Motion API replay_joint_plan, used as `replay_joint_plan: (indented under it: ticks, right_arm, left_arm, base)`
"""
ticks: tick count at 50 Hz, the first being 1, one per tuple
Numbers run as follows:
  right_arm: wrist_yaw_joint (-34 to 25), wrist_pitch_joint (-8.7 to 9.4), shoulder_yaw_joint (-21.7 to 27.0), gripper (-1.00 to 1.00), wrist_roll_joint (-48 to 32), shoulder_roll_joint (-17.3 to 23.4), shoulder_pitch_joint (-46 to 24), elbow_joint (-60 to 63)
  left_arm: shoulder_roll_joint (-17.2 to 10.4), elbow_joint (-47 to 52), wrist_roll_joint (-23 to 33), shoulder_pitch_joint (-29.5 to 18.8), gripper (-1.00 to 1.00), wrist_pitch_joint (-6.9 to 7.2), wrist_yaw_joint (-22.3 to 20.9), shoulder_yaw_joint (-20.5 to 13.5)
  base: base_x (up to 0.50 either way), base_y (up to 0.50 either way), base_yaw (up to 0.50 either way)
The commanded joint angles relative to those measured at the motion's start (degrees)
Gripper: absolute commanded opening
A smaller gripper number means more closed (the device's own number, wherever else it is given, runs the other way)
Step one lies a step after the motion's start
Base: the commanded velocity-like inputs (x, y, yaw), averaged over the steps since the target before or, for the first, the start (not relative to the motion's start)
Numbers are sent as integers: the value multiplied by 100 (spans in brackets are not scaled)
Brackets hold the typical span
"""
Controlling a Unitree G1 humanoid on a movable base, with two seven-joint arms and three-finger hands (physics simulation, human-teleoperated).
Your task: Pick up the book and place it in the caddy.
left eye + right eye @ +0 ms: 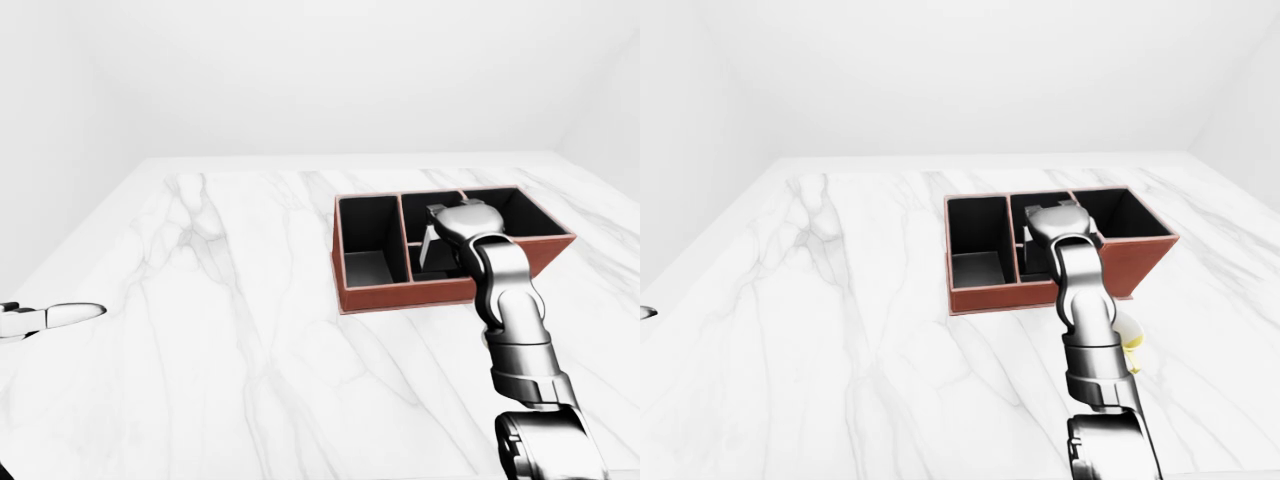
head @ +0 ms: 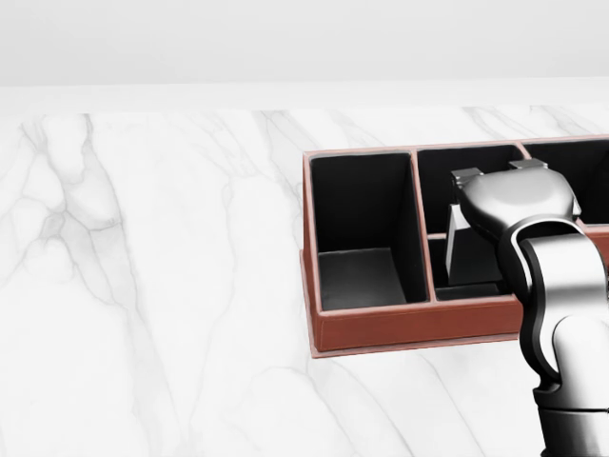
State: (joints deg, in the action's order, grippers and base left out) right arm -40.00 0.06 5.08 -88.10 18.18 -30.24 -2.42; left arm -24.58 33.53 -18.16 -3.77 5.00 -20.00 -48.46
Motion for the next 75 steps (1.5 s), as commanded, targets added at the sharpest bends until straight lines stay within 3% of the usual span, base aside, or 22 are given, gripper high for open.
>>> replay_joint_plan:
  ticks: [1,3,23,25,56,65,75]
  right_arm:
    - [0,177,-60,-100,52,-42,-264,-410]
    - [0,263,-75,-100,186,-109,-272,-350]
    - [191,401,-171,-100,221,-44,-517,-885]
    - [306,347,-194,-100,136,19,-539,-930]
    - [718,435,-228,-100,131,-39,-504,-1231]
    - [1273,476,-235,-100,147,11,-620,-1782]
    - [1481,494,-289,-100,273,-7,-623,-1916]
  left_arm:
    - [6,-11,16,0,100,0,2,17]
    - [5,-11,19,-5,100,0,3,25]
    - [-7,-9,-23,0,100,0,10,-18]
    - [-14,-3,-31,-3,100,0,12,-24]
    - [-28,17,-47,-12,100,0,18,-42]
    - [-34,25,-57,-14,100,0,27,-47]
    - [-28,13,-52,-11,100,0,28,-45]
  base:
    - [0,0,0]
    - [0,0,0]
    - [0,0,0]
    - [0,0,0]
    - [0,0,0]
    - [0,0,0]
    - [0,0,0]
